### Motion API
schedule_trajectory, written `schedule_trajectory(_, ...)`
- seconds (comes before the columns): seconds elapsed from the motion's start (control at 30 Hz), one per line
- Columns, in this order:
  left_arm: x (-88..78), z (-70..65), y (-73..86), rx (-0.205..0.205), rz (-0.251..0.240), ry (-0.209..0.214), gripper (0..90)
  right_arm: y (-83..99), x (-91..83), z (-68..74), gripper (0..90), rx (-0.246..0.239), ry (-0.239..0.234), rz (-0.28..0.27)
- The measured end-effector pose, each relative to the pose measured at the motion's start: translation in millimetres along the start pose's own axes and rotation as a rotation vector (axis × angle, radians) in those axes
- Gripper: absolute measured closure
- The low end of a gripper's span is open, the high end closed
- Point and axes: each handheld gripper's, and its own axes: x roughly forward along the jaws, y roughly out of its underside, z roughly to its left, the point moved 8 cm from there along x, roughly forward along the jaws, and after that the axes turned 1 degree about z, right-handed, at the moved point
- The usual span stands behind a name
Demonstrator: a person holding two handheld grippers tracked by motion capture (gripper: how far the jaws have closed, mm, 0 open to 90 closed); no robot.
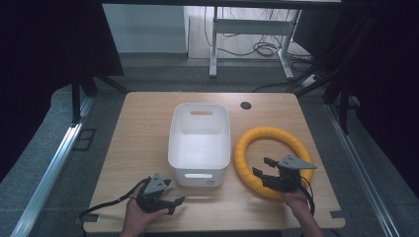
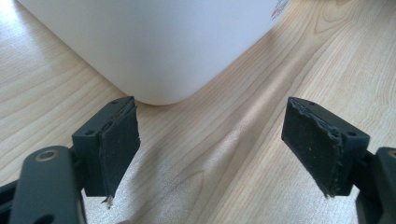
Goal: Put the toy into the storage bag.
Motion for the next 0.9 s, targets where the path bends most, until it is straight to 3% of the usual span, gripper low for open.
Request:
schedule_trajectory(0.33,3.5,-1.0,-0.3,-0.008,0.006,0.015,19.5,0.5,0.7,2.9,34.9,-0.009,-0.015,-0.001)
schedule_trajectory(0.57,4.3,-2.9,-0.4,-0.001,0.008,0.019,19.5,-1.3,-6.4,-1.4,34.5,0.016,-0.004,-0.02)
schedule_trajectory(0.77,0.1,-2.8,-4.9,0.013,-0.007,0.017,19.6,-3.0,-5.7,2.4,34.4,-0.011,-0.009,-0.007)
schedule_trajectory(0.9,4.8,-2.4,-2.5,0.013,0.009,0.021,19.6,0.1,-2.9,2.6,33.0,0.009,-0.012,0.011)
